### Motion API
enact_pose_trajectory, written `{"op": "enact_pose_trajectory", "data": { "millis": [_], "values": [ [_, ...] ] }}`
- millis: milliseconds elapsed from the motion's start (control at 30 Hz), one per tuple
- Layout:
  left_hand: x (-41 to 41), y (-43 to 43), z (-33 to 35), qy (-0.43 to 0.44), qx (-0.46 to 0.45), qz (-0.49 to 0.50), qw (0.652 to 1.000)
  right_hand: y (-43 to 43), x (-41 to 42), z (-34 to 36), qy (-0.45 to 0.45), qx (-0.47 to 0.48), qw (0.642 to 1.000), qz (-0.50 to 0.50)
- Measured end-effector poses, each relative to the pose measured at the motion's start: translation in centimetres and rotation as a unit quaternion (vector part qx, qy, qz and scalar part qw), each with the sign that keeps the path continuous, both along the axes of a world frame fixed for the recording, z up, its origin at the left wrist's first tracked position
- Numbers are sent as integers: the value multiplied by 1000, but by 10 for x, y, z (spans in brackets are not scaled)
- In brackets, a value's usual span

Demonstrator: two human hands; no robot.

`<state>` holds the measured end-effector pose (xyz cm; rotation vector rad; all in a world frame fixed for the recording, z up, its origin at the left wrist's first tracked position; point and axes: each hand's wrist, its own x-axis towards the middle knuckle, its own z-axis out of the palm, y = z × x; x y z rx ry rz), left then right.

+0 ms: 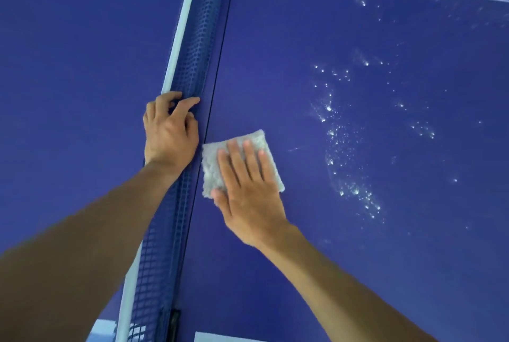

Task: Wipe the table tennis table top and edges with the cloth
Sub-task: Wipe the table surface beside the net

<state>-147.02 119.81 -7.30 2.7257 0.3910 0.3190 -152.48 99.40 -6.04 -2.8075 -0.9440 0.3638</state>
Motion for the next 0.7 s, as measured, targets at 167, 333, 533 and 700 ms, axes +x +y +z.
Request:
{"op": "enact_pose_trajectory", "data": {
  "millis": [167, 333, 533, 700],
  "values": [
    [-16, -19, 22, -19, 61, -142, 988, -61, -125, 1, -35, -10, 993, 110],
    [-77, -36, 43, -14, 82, -196, 977, -136, -169, 4, -42, -33, 998, 42],
    [-188, -57, 47, 54, 63, -149, 985, -65, -153, 9, 16, -10, 999, -44],
    [-227, -72, 39, 114, 94, -154, 977, -55, -155, 8, -18, -2, 988, 152]
  ]
}}
